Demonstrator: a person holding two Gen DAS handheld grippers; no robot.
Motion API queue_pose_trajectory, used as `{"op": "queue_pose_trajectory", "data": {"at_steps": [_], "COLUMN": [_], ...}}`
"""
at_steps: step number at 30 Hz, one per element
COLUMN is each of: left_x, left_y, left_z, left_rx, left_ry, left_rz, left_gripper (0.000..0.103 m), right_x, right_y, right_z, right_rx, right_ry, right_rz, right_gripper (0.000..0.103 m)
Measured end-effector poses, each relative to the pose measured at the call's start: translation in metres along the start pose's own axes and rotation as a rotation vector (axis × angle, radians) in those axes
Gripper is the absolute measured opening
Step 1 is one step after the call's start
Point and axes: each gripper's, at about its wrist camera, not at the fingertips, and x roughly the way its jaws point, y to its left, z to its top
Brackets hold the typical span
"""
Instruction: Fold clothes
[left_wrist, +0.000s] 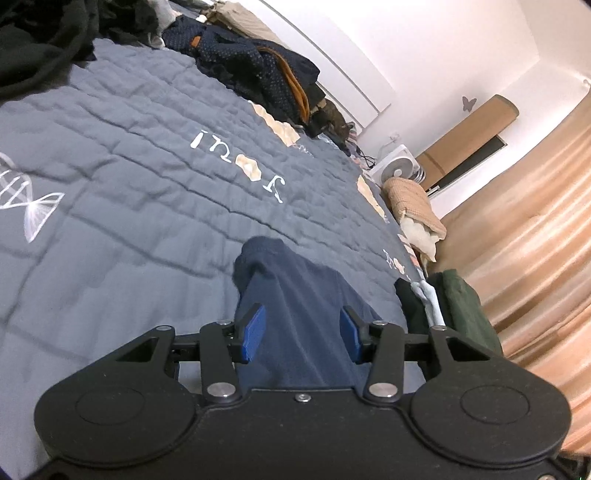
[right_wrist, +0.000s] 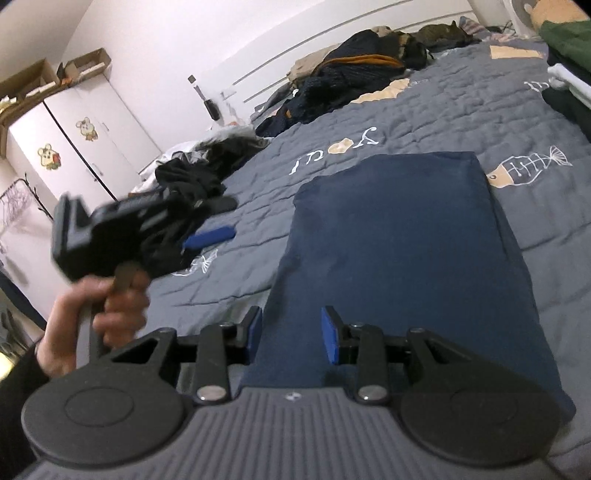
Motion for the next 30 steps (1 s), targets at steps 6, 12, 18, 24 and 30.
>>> {"op": "queue_pose_trajectory", "data": {"at_steps": [6,12,18,24,30], "left_x": [0.039,0.067,0.089,0.105,0.110], "left_y": [0.019,0.039,0.052,0.055,0.054], "left_z": [0.025,0.039,0.046,0.045,0.048], "left_rx": [-0.010,-0.026,-0.049,-0.045,-0.015], "left_ry": [0.002,0.015,0.048,0.088,0.075], "left_rz": [0.005,0.008,-0.022,-0.049,-0.073], "left_gripper": [0.044,0.040,0.034,0.021,0.012], "right_x": [0.007,0.013,0.024,0.029,0.046], "right_y": [0.003,0.006,0.008,0.029,0.034], "right_z": [0.001,0.000,-0.008,-0.021,-0.041], "right_rx": [-0.036,-0.057,-0.047,-0.118,-0.123], "right_ry": [0.000,0.000,0.031,0.061,0.162], "right_rz": [0.015,0.032,0.056,0.131,0.125], "right_gripper": [0.035,0.036,0.036,0.037,0.038]}}
